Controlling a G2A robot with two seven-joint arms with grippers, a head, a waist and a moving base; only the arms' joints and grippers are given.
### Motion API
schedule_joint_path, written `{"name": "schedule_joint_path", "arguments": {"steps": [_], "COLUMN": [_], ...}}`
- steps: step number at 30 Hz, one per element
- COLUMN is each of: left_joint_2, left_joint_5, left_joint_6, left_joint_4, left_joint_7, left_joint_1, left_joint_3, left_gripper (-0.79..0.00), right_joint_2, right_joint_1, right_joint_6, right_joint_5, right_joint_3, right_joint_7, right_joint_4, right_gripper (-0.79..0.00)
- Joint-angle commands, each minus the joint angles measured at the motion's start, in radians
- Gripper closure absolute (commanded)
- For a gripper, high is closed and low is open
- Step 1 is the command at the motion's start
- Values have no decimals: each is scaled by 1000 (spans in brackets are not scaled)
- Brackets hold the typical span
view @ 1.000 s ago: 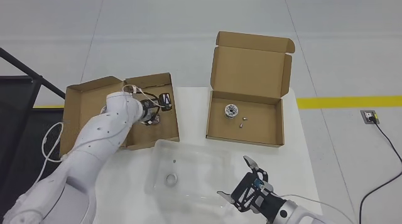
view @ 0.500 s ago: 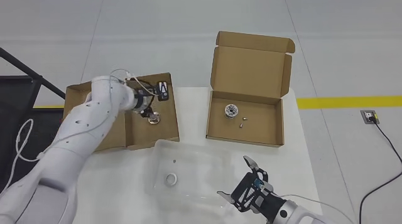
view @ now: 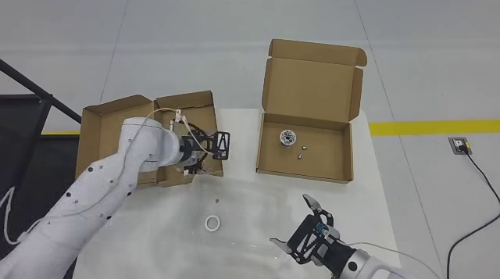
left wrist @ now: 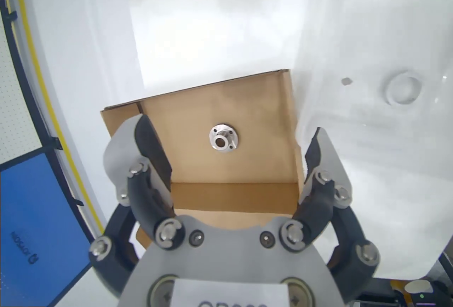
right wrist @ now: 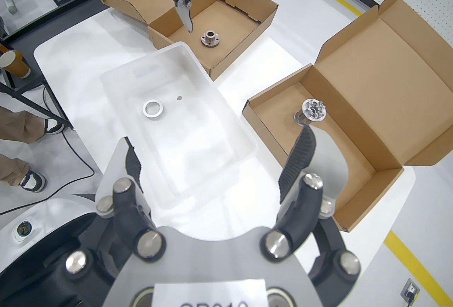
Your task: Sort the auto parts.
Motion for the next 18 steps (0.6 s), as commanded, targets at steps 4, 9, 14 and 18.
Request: {"name": "schedule_joint_path", "arguments": {"steps": [4,9,14,18], "left_joint_2": [100,138,138,138], "left_joint_5": [-134,-172,-172,-172], "left_joint_6": [0,0,0,0], "left_joint_4": [-195,-254,-254,-254], "left_joint_7": [-103,-103,-103,-103], "left_joint_1": [20,13,13,13], "left_joint_3": [45,89,89,89], "left_gripper": [-785,-785,-785,-785], "right_joint_2": [0,0,0,0], "right_joint_1": [0,0,0,0], "right_joint_6": [0,0,0,0], "right_joint_5": [0,0,0,0], "right_joint_3": [0,0,0,0], "right_joint_7": [0,0,0,0], "right_joint_4": [0,0,0,0], "right_gripper": [-785,-785,-785,-785]}}
